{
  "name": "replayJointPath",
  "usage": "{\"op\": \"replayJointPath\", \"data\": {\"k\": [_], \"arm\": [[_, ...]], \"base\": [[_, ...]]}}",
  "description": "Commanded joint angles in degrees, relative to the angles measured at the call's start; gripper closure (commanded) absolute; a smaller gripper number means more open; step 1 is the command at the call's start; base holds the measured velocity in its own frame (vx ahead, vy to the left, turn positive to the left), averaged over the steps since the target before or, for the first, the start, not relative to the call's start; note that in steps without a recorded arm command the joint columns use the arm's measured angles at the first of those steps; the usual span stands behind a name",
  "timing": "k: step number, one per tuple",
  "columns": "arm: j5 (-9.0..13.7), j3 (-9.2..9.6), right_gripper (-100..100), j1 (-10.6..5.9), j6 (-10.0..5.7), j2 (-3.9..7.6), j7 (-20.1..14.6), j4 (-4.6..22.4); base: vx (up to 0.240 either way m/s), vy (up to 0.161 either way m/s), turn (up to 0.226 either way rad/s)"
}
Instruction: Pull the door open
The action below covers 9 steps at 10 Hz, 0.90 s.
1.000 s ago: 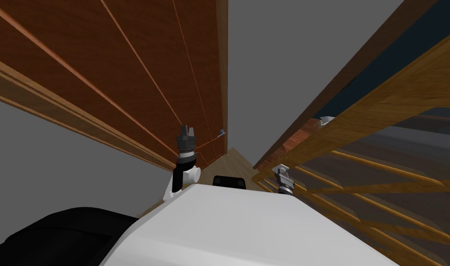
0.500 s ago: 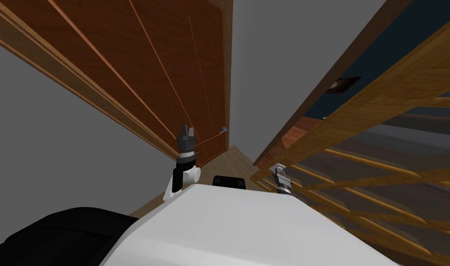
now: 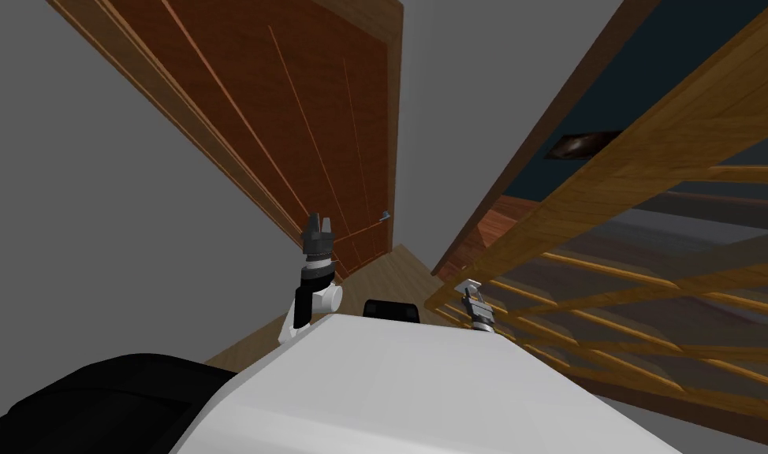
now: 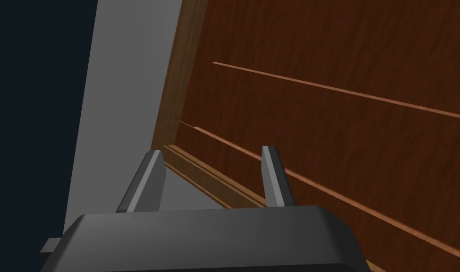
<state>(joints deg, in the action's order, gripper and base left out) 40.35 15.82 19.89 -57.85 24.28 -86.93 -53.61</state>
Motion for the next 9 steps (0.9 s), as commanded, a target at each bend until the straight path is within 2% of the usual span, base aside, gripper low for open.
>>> {"op": "replayJointPath", "data": {"k": [1,2,3,5,6,9], "arm": [[0.0,0.0,100,0.0,0.0,0.0,0.0,0.0],[-1.0,1.59,100,0.62,-0.74,0.41,-0.6,-0.2],[-1.3,1.93,100,0.75,-0.95,0.55,-0.7,-0.3],[-2.5,3.79,100,1.45,-2.1,1.29,-1.5,-0.8],[-1.9,3.11,-100,1.82,-2.19,1.09,-1.3,-0.7],[-1.6,2.94,-100,2.89,-3.03,1.06,-1.4,-0.9]], "base": [[-0.109,0.011,0.014],[-0.187,-0.015,0.065],[-0.249,-0.039,0.063],[-0.216,-0.002,0.049],[-0.182,0.061,-0.082],[-0.136,0.095,-0.087]]}}
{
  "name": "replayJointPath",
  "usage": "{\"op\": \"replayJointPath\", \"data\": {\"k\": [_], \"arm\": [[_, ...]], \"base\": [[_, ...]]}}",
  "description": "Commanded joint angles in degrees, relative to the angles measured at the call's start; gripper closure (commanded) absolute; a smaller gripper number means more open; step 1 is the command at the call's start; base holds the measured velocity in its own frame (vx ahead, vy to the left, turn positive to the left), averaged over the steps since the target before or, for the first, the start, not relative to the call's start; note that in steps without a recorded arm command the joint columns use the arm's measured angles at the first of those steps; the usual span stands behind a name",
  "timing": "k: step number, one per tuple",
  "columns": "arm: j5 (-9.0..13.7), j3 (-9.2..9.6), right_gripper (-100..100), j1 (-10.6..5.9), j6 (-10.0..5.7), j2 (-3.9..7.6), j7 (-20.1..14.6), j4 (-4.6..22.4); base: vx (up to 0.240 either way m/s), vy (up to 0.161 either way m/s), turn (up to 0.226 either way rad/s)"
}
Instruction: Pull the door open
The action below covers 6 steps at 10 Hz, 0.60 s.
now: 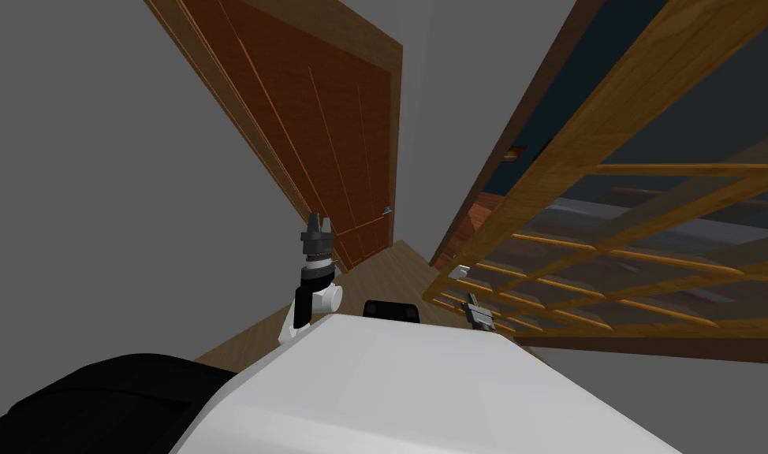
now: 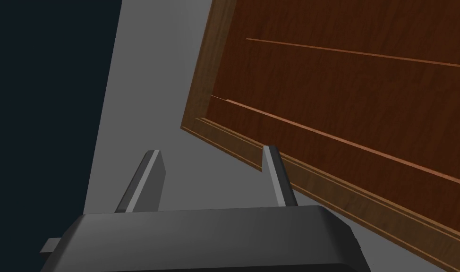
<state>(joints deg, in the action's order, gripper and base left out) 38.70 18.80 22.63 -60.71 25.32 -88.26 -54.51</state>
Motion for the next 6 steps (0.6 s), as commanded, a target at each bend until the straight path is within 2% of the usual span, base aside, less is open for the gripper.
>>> {"op": "replayJointPath", "data": {"k": [1,2,3,6], "arm": [[0.2,-0.1,-100,0.5,-0.44,0.0,-0.1,0.0],[0.2,-0.1,-100,0.4,-0.08,0.05,0.1,-0.3],[0.3,-0.47,-100,-0.25,0.39,-0.31,0.4,-0.1],[0.4,-1.16,-100,-1.57,1.31,-0.96,1.1,0.4]], "base": [[-0.133,0.092,-0.056],[-0.066,0.044,-0.019],[0.101,-0.019,0.035],[0.182,-0.066,0.036]]}}
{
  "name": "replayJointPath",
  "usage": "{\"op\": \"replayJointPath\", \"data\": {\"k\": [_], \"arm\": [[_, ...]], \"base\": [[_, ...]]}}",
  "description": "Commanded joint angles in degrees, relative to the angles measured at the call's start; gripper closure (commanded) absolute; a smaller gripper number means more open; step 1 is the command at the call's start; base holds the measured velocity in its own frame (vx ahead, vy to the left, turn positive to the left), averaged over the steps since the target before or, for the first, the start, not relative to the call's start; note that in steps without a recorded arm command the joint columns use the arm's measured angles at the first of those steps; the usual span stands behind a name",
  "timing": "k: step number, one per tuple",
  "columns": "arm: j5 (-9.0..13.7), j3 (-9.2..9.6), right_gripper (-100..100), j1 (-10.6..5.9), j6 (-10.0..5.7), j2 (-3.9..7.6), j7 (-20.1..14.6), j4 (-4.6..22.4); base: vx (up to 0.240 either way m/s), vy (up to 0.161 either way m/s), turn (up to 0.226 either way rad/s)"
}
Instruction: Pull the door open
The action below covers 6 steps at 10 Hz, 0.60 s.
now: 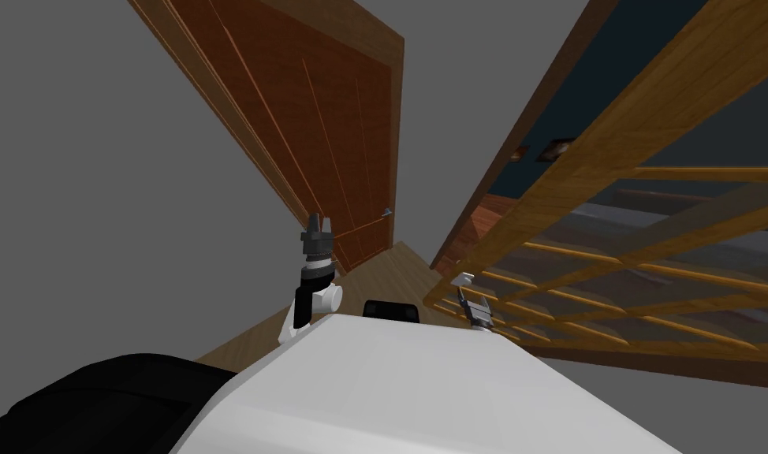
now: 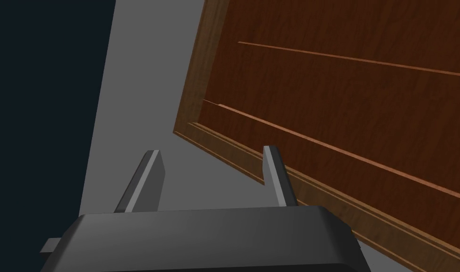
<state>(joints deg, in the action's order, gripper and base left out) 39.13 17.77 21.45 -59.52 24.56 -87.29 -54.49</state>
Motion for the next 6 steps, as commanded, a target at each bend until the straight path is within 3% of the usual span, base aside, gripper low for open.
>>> {"op": "replayJointPath", "data": {"k": [1,3,4,6], "arm": [[0.1,-0.39,-100,-0.9,0.48,-0.45,0.4,0.6],[0.1,-0.42,-100,-1.08,0.47,-0.56,0.4,0.7],[0.1,-0.42,100,-1.08,0.47,-0.56,0.4,0.7],[0.1,-0.42,100,-1.08,0.47,-0.56,0.4,0.7]], "base": [[0.203,-0.126,0.04],[0.144,-0.083,0.034],[-0.009,0.005,-0.005],[-0.029,0.024,0.002]]}}
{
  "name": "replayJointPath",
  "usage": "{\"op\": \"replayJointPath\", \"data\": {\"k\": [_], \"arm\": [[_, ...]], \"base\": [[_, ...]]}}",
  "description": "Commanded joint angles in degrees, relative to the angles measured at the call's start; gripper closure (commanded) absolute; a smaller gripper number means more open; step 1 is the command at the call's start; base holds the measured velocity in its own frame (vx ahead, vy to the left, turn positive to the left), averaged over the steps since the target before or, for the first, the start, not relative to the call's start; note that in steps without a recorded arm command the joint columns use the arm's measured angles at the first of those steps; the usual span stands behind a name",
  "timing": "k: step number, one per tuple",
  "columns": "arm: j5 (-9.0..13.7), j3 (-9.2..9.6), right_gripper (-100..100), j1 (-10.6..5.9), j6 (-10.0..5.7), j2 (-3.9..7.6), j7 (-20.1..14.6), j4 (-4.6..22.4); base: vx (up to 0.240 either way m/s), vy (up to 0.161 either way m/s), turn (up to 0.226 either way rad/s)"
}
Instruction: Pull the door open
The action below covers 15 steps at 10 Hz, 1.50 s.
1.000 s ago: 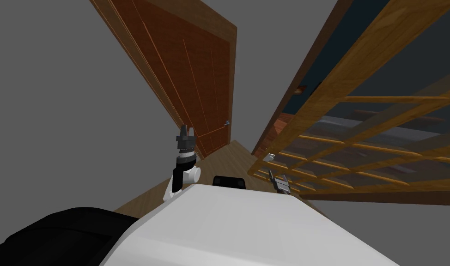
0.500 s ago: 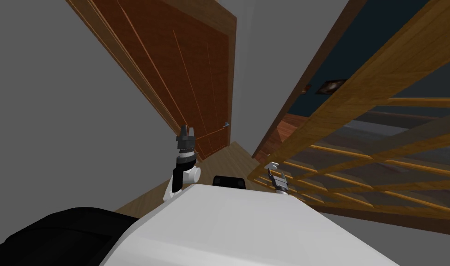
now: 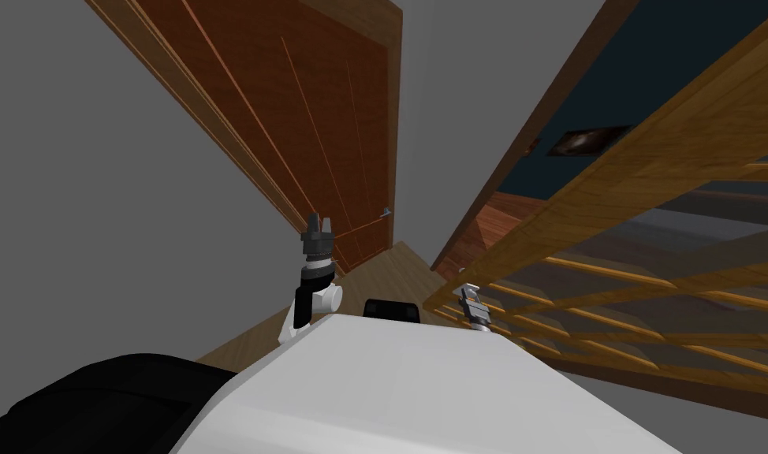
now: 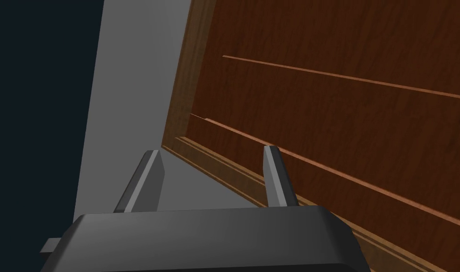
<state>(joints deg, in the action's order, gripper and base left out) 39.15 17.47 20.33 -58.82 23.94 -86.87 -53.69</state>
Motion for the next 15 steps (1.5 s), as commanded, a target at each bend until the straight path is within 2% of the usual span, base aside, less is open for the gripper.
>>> {"op": "replayJointPath", "data": {"k": [1,3,4,12,13,15], "arm": [[0.0,-0.12,100,0.04,-0.24,0.06,0.0,-0.1],[0.0,-0.12,100,0.04,-0.24,0.06,0.0,-0.1],[-0.6,1.08,100,0.49,-0.8,0.66,-0.8,0.2],[-3.1,5.57,100,2.19,-4.97,4.0,-4.6,0.7],[-2.9,5.32,100,2.11,-4.17,3.66,-4.2,0.7],[-3.5,6.18,100,2.07,-5.24,4.25,-5.4,1.6]], "base": [[-0.017,0.007,-0.004],[-0.004,0.0,0.001],[-0.126,-0.004,0.124],[-0.199,-0.027,0.102],[-0.092,-0.01,0.03],[-0.189,-0.003,0.13]]}}
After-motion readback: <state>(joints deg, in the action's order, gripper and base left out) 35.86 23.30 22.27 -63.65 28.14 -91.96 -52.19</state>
